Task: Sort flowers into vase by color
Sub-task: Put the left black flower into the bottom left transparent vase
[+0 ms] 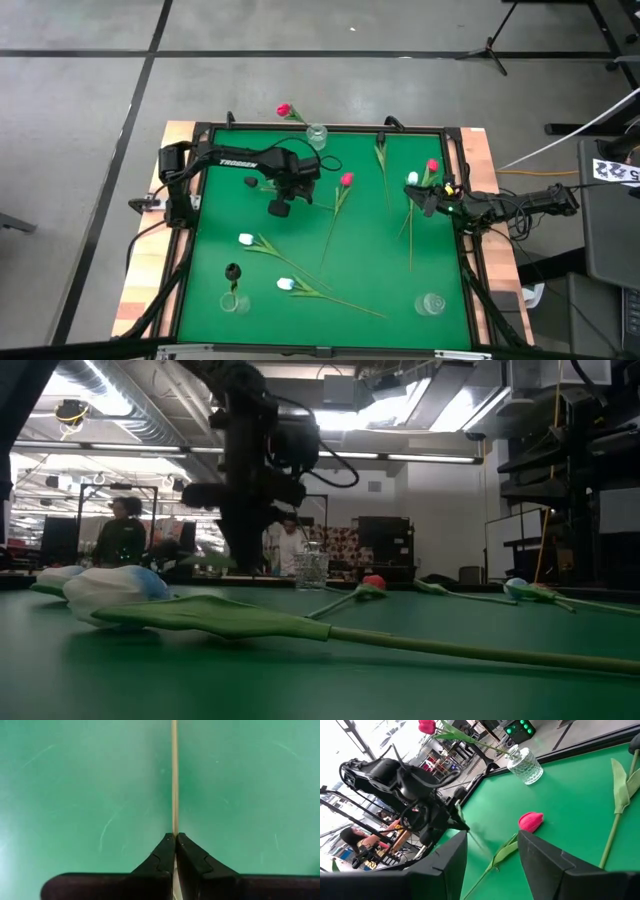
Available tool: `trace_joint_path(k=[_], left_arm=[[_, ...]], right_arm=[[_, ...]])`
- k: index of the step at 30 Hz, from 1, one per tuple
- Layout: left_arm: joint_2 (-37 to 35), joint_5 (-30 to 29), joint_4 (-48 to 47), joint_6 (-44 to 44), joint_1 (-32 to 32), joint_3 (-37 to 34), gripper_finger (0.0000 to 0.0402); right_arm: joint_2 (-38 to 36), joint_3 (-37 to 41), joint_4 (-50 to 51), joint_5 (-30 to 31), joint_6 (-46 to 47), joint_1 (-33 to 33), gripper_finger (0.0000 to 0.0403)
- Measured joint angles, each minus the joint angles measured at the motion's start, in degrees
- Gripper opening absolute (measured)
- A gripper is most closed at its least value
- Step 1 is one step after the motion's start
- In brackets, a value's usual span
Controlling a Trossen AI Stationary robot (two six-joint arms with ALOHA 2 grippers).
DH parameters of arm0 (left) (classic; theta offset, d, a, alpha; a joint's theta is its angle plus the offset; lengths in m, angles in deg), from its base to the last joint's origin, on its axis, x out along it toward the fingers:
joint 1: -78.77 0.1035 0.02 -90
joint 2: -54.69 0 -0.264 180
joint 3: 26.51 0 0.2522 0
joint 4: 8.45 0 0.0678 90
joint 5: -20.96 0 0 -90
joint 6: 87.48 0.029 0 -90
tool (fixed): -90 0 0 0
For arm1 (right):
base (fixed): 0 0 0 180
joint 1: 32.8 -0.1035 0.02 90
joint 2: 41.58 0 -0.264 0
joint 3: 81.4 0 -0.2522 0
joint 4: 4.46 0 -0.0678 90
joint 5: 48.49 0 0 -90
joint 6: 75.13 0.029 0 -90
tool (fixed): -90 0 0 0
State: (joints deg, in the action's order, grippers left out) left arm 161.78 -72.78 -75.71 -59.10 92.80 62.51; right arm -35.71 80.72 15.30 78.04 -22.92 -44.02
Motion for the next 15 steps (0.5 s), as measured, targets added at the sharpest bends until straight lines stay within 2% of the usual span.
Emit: trace_joint_path(k=[9, 15], left_arm=[[-0.11, -4.42, -13.17, -1.54, -2.20, 9.01, 0.0004], [-0.13, -11.31, -20.82, -1.71, -3.29, 13.17, 0.0002]], right_arm=[[-0.02, 0.04, -0.44, -6.52, 0.00, -0.02, 0.0177], [0.00, 0.17, -1.84, -7.66, 0.00, -0.02, 0.0177]])
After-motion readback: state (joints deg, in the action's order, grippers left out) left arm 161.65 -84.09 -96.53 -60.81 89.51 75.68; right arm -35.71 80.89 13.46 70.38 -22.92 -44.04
